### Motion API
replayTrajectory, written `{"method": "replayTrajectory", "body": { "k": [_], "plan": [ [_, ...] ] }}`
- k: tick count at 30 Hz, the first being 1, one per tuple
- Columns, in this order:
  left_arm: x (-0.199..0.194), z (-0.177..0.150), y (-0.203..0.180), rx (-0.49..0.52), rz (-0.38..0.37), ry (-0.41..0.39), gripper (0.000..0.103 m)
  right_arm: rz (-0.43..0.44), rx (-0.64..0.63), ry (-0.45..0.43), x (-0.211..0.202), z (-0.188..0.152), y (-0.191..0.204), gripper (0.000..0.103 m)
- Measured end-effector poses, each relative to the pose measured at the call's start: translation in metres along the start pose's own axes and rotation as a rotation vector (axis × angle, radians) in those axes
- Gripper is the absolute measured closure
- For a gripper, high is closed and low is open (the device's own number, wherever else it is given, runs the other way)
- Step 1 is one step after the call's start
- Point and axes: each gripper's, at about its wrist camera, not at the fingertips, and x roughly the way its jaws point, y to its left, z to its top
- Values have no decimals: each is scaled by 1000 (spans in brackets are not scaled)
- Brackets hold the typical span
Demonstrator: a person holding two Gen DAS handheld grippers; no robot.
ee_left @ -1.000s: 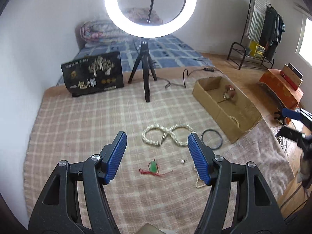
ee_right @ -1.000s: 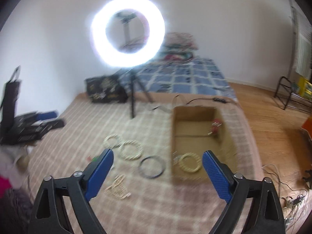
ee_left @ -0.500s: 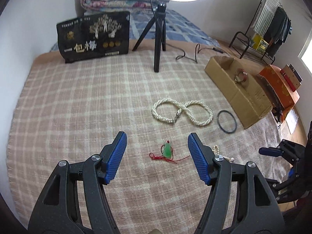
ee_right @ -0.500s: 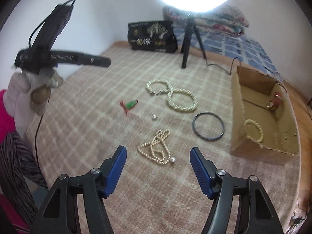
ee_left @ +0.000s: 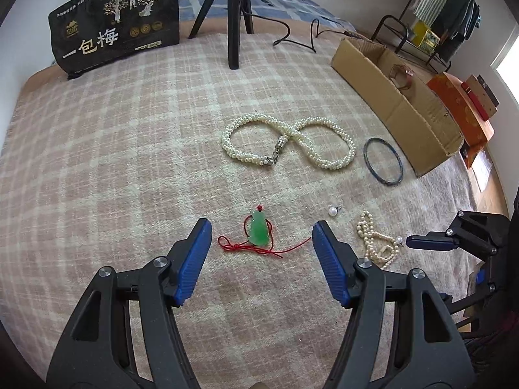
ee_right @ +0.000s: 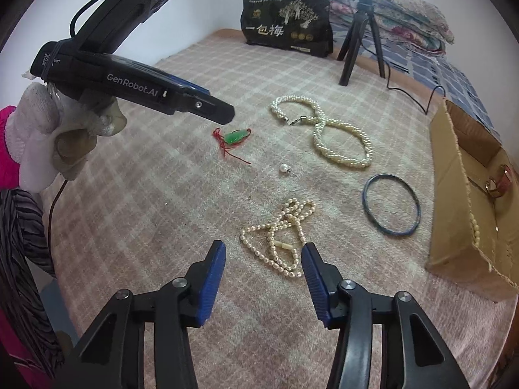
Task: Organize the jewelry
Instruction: 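Grasp the green jade pendant with the left tool while the right tool grasps the pearl strand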
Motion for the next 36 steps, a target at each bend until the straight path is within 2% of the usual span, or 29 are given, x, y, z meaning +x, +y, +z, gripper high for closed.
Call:
{"method": "replayTrajectory", "body": {
  "k": [4,6,17,21,23,27,29,31,36],
  "plan": [
    [11,1,-1,10,10,15,36,6,-9,23,12,4,0,53],
    [16,2,-1,16,17,20,37,15,-11,38,20,6,0,57],
    [31,1,-4,62,47,37,39,-14,-67,75,40,10,9,57],
    [41,1,-6,74,57,54,48,-26,-83,80,42,11,10,57],
    [46,2,-7,77,64,61,55,-30,-82,82,44,12,10,58],
    [52,3,-10,93,71,67,58,-45,-88,86,44,11,13,60],
    [53,3,-10,98,73,64,67,-52,-97,88,44,10,14,61],
    [53,3,-10,100,73,63,69,-56,-104,89,44,10,15,62],
    [53,3,-8,93,64,62,84,-70,-113,92,45,11,15,75]
  ]
}}
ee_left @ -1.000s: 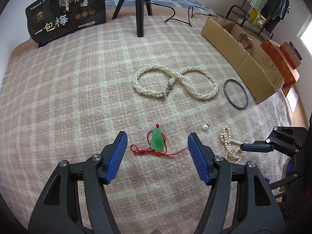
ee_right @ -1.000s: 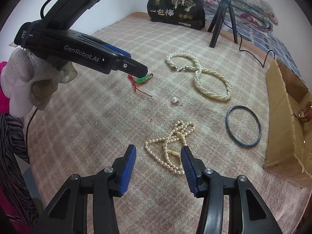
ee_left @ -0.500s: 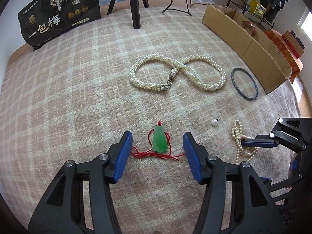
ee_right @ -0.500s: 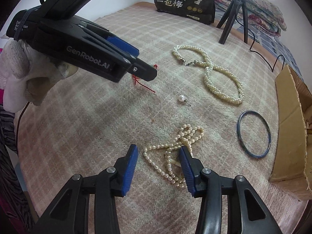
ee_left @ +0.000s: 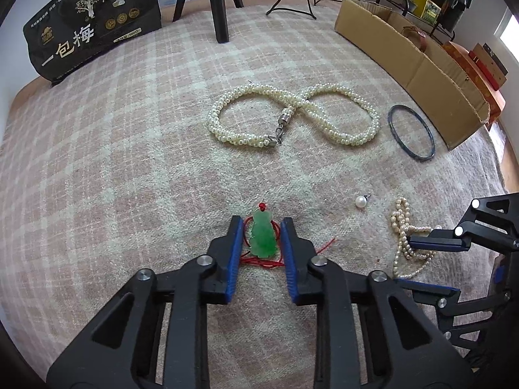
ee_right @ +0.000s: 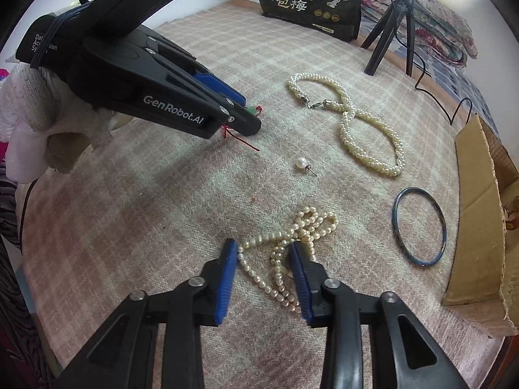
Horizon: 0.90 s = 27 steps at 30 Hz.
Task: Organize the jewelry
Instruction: 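Grasp the green jade pendant with the left tool while the right tool grasps the pearl strand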
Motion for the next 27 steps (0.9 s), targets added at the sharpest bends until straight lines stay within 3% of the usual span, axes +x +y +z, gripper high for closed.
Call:
{"method": "replayTrajectory", "body": {
  "k": [1,7,27],
  "plan": [
    [-1,-1,0,0,0,-1,88,-3,-4,1,0,0,1,76],
    [-4,-4,-1,3,4,-10,88,-15,-23,6,-1,1,6,98],
    [-47,-6,6,-27,-16,-84,88,8,59,-68,-29,6,-8,102]
  ]
}}
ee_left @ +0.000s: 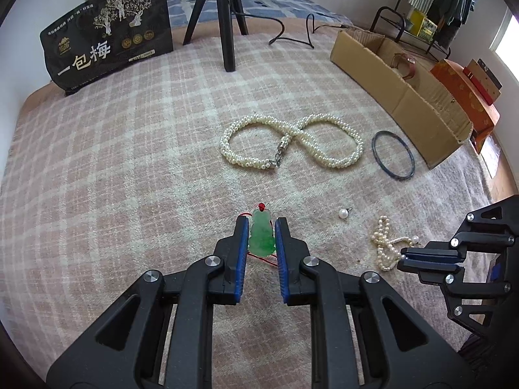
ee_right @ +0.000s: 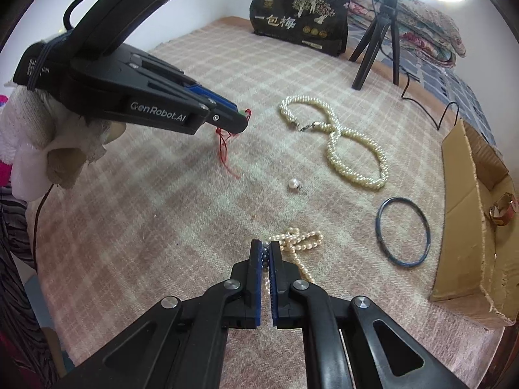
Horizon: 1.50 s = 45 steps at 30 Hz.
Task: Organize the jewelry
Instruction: 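Grasp the green jade pendant with the left tool while the right tool grasps the pearl strand, then carry the pendant in the left tool and the pearls in the right tool over the box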
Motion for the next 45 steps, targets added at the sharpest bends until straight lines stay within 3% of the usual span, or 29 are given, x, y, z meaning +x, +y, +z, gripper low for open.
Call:
{"method": "replayTrajectory", "body": {
  "k": [31,45],
  "plan": [
    [-73,16,-17,-5,-80,-160,88,-111,181,-304,-123,15,-49,102],
    [-87,60,-64,72,-146,-239,88,-235,315,-395,-175,-3,-112,102]
  ]
}}
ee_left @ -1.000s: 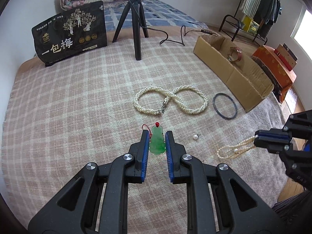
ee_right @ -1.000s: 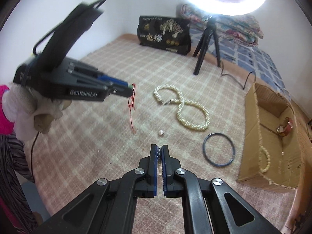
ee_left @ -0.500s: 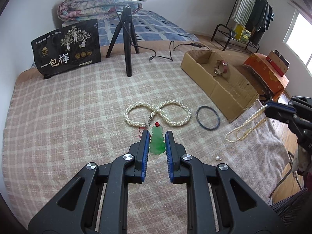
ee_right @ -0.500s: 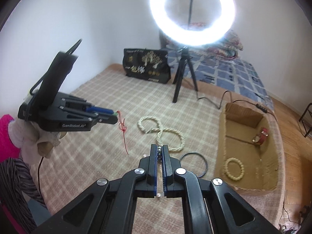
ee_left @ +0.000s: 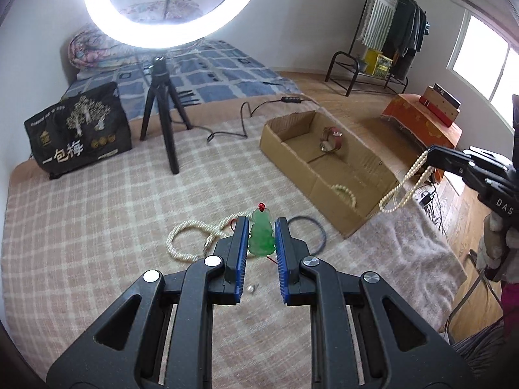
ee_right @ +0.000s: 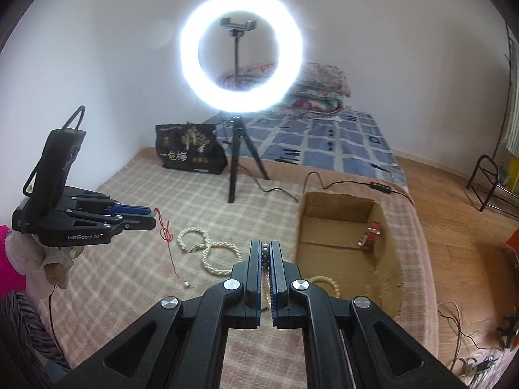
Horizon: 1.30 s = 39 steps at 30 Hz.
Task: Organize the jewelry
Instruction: 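Carry the pendant in the left tool and the pearls in the right tool over the box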
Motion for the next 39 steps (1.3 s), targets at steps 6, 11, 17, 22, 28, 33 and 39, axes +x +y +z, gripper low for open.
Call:
{"method": "replayTrajectory", "body": {
  "k": [6,11,17,22,28,33,39],
  "plan": [
    [20,34,-20,20,-26,-19,88,-51,22,-9,2,3,-27,102],
    [44,61,-35,28,-36,-27,88,-90,25,0,10,4,-47,102],
    [73,86,-51,49,-31,-32,88,-115,35,24,24,-2,-65,102],
    [103,101,-66,73,-30,-13,88,-122,37,48,35,-10,-77,102],
    [141,116,-78,72,-34,13,88,-120,40,71,48,-16,-89,102],
    [173,121,-82,60,-34,46,88,-116,42,90,59,-22,-96,102],
    [199,126,-86,61,-22,72,88,-109,56,122,73,-32,-106,102]
  ]
}}
